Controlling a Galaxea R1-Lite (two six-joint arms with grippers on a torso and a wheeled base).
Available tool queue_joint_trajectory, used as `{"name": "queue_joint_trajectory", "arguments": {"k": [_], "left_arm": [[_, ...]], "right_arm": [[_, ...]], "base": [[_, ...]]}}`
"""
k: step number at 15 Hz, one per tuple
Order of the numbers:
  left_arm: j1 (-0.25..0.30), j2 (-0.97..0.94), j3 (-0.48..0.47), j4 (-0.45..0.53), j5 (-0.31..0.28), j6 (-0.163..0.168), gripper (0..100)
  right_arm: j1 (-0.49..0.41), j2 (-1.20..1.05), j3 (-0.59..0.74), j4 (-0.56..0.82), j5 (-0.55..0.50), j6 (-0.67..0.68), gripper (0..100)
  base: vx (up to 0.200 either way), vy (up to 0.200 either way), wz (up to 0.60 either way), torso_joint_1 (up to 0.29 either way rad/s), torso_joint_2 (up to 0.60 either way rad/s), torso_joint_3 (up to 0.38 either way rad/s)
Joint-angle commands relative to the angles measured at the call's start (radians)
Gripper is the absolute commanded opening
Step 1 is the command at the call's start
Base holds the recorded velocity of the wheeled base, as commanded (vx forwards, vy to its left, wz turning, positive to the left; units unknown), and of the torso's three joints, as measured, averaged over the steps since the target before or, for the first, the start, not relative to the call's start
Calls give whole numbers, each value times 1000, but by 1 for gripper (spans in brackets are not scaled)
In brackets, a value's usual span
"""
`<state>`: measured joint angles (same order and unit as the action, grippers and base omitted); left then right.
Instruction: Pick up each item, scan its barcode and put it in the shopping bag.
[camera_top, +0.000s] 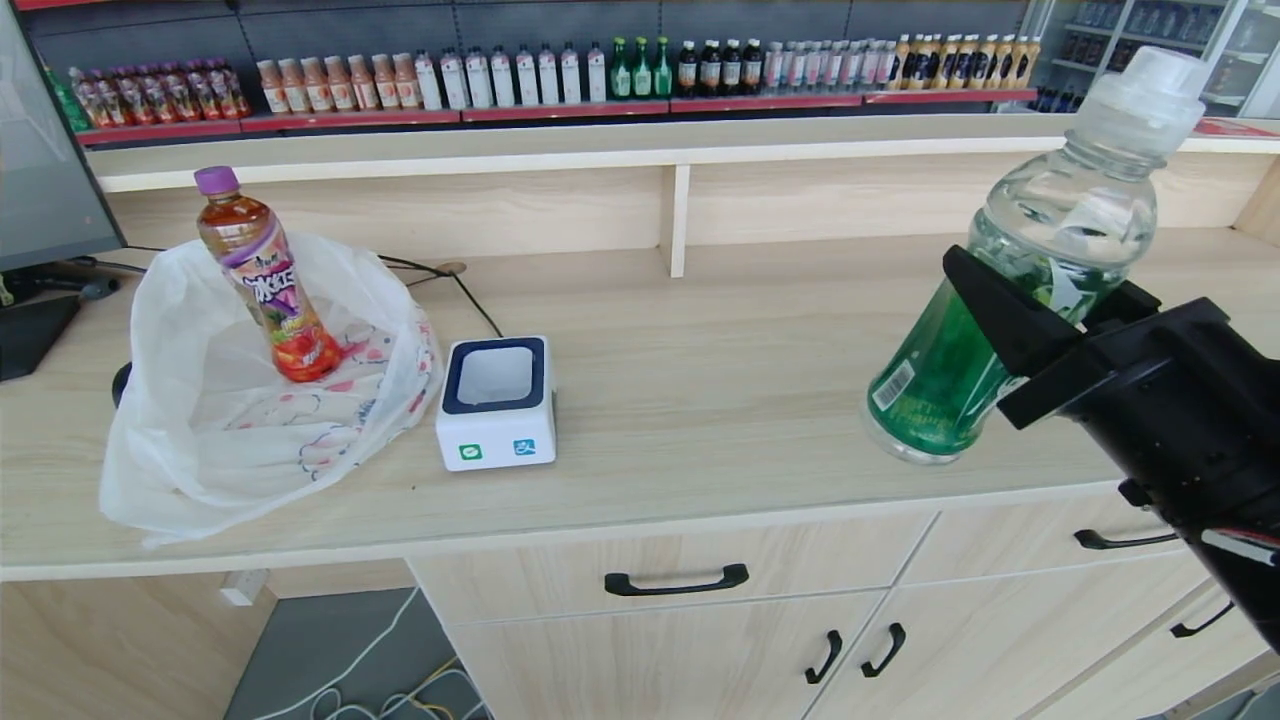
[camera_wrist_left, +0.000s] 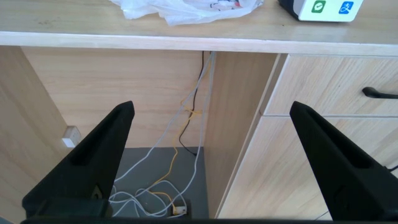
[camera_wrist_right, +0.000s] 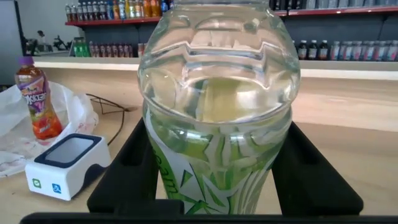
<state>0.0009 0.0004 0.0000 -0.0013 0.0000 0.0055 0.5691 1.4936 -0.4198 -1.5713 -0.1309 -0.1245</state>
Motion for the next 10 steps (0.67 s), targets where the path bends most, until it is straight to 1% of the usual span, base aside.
{"name": "queue_joint_trajectory", "arguments": {"k": [1, 2, 3, 8, 9, 10], "left_arm": [[1, 0, 0, 0, 2, -1, 100], [1, 0, 0, 0, 2, -1, 100], [1, 0, 0, 0, 0, -1, 100], [1, 0, 0, 0, 0, -1, 100], [1, 0, 0, 0, 0, -1, 100], [1, 0, 0, 0, 2, -1, 100]], "right_arm": [[3, 10, -1, 0, -16, 0, 0], [3, 14, -13, 0, -50, 0, 0], [3, 17, -20, 0, -62, 2, 0], [3, 31, -24, 0, -73, 2, 0], [1, 30, -31, 0, -92, -1, 0], [1, 28, -47, 0, -119, -14, 0]], "base": [[-200, 0, 0, 2, 2, 2], [-200, 0, 0, 2, 7, 2], [-200, 0, 0, 22, 12, 2], [0, 0, 0, 0, 0, 0], [0, 0, 0, 0, 0, 0], [0, 200, 0, 22, 7, -2]]}}
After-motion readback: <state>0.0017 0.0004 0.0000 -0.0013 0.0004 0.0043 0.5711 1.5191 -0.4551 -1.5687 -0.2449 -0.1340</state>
